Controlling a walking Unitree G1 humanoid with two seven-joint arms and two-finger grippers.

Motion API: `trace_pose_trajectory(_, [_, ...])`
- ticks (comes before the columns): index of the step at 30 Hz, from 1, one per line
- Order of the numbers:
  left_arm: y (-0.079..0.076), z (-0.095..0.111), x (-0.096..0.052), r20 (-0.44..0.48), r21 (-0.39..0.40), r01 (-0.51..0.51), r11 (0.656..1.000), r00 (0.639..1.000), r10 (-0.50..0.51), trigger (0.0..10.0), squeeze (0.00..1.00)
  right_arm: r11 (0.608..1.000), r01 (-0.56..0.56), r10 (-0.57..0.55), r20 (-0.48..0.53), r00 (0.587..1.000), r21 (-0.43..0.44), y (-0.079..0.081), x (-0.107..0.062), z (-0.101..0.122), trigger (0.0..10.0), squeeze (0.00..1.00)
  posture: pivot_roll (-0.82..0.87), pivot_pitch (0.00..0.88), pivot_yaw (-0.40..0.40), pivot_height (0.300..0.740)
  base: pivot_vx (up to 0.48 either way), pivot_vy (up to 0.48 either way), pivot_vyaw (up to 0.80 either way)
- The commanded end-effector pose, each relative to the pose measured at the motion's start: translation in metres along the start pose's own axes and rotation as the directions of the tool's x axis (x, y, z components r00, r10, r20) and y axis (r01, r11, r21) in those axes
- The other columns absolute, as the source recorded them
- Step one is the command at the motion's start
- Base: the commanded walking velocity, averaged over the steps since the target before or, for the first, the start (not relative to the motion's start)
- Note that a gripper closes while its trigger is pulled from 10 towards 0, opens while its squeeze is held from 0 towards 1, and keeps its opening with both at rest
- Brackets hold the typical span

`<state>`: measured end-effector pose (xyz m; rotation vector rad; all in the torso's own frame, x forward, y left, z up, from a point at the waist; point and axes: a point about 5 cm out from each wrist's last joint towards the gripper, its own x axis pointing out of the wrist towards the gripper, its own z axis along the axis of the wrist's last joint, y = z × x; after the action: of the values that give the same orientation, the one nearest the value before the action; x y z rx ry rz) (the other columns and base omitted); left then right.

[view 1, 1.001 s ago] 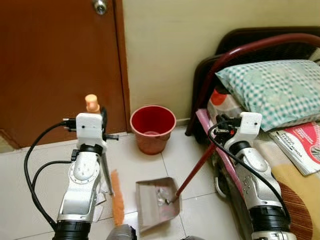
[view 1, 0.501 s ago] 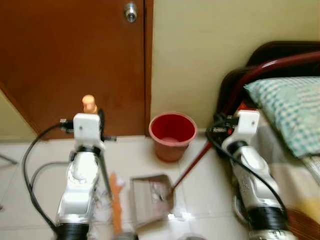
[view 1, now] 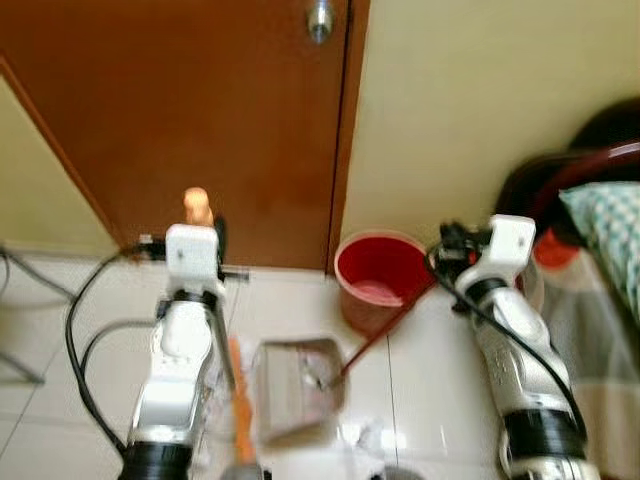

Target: Sweep floor

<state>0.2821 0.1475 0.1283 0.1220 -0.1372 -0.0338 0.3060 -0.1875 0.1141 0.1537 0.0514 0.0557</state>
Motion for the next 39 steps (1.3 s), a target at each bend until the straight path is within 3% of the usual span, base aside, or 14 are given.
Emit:
trace_pose_trajectory(1, [0.002, 0.001, 0.000, 0.000, -0.010, 0.005, 1.000, 1.000, -0.005, 10.0, 0.00, 0.999, 0.043, -0.042, 0.049, 0.998, -0.022, -0.006, 0.003, 0.013, 10.0, 0.00, 0.00, 0.011, -0.038, 0.740, 0.000, 0.000, 0.00])
trace_pose_trajectory(11, [-0.001, -0.001, 0.001, -0.008, -0.015, 0.017, 1.000, 1.000, -0.017, 10.0, 0.00, 0.998, 0.061, -0.064, 0.105, 0.992, 0.026, -0.004, 0.015, 0.038, 10.0, 0.00, 0.00, 0.007, -0.041, 0.740, 0.000, 0.000, 0.00])
trace_pose_trajectory(16, [-0.001, -0.002, 0.001, -0.012, -0.019, 0.019, 1.000, 1.000, -0.019, 10.0, 0.00, 0.998, 0.047, -0.054, 0.153, 0.987, 0.050, 0.001, 0.026, 0.060, 10.0, 0.00, 0.00, 0.007, -0.041, 0.740, 0.000, 0.000, 0.00])
trace_pose_trajectory(21, [-0.001, -0.002, 0.001, -0.015, -0.020, 0.021, 1.000, 1.000, -0.022, 10.0, 0.00, 0.997, 0.026, -0.043, 0.272, 0.961, 0.067, 0.003, 0.041, 0.105, 10.0, 0.00, 0.00, 0.007, -0.041, 0.740, 0.000, 0.000, 0.00])
trace_pose_trajectory(22, [-0.001, -0.002, 0.001, -0.015, -0.020, 0.021, 1.000, 1.000, -0.022, 10.0, 0.00, 0.997, 0.026, -0.043, 0.272, 0.961, 0.067, 0.003, 0.041, 0.105, 10.0, 0.00, 0.00, 0.007, -0.041, 0.740, 0.000, 0.000, 0.00])
trace_pose_trajectory(31, [-0.003, -0.002, 0.001, -0.017, -0.023, 0.023, 0.999, 1.000, -0.023, 10.0, 0.00, 0.999, 0.008, 0.014, 0.448, 0.894, -0.047, 0.005, 0.057, 0.171, 10.0, 0.00, 0.01, 0.008, -0.034, 0.740, 0.000, 0.000, 0.00])
trace_pose_trajectory(39, [-0.003, -0.002, 0.000, -0.020, -0.024, 0.024, 0.999, 1.000, -0.025, 10.0, 0.00, 0.988, 0.037, 0.049, 0.530, 0.846, -0.151, 0.007, 0.062, 0.202, 10.0, 0.00, 0.01, 0.018, -0.032, 0.740, 0.000, 0.000, 0.00])
